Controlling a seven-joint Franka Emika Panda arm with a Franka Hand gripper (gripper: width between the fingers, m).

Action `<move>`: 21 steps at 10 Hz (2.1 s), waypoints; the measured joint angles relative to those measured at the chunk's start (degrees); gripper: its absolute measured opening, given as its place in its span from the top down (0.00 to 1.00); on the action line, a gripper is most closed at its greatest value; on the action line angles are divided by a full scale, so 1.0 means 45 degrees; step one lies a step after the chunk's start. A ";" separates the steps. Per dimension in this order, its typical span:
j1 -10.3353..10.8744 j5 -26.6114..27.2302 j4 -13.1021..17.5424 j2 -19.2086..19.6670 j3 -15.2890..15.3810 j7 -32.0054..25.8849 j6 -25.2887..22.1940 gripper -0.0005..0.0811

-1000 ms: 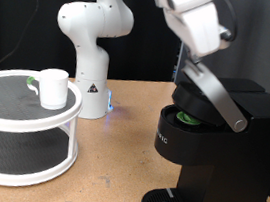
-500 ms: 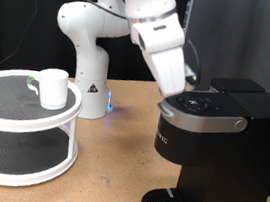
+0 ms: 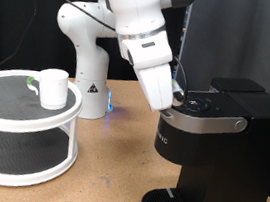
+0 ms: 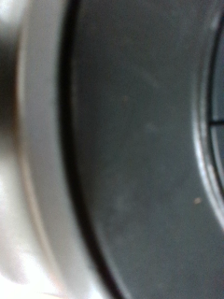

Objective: Make a cup of coffee with the keurig machine

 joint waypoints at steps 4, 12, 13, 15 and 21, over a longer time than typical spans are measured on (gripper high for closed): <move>-0.0016 0.1157 -0.0202 0.0045 -0.0259 -0.1241 -0.0057 0.98; -0.0032 0.3292 0.0973 -0.1105 -0.0828 -0.1922 -0.2214 0.98; -0.0031 0.3315 0.1135 -0.1215 -0.0823 -0.1772 -0.2330 0.98; -0.0030 0.3315 0.1171 -0.1268 -0.0822 -0.1701 -0.2432 0.98; -0.0145 -0.1375 0.2164 -0.1255 -0.0919 -0.2090 -0.6486 0.98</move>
